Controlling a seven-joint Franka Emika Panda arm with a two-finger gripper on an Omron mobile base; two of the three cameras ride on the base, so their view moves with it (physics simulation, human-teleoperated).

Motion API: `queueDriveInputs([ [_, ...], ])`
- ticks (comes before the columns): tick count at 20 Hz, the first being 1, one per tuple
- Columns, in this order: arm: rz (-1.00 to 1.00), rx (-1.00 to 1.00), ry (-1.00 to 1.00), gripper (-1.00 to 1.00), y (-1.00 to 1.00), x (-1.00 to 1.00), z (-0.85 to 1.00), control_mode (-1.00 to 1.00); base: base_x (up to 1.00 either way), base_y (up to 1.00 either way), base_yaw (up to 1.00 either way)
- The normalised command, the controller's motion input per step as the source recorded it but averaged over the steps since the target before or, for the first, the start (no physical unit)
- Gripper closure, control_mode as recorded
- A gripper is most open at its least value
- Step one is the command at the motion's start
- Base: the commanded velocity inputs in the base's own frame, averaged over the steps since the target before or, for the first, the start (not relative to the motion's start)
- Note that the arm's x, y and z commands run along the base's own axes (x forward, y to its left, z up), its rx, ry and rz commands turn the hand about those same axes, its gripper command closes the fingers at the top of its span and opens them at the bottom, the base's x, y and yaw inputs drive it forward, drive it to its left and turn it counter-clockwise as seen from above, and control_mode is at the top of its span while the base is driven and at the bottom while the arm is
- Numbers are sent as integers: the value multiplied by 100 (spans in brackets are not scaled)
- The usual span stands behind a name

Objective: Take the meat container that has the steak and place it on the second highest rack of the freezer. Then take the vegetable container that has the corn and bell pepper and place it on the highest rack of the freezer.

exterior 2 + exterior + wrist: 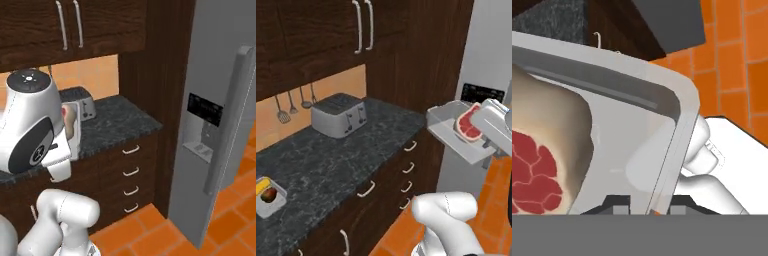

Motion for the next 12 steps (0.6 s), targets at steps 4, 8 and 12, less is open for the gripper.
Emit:
queueDriveInputs([
  [4,0,0,0,100,0,0,0,100,0,-17,-93],
  [8,0,0,0,100,0,0,0,100,0,-67,-78],
  [12,0,0,0,100,0,0,0,100,35,-98,-49],
])
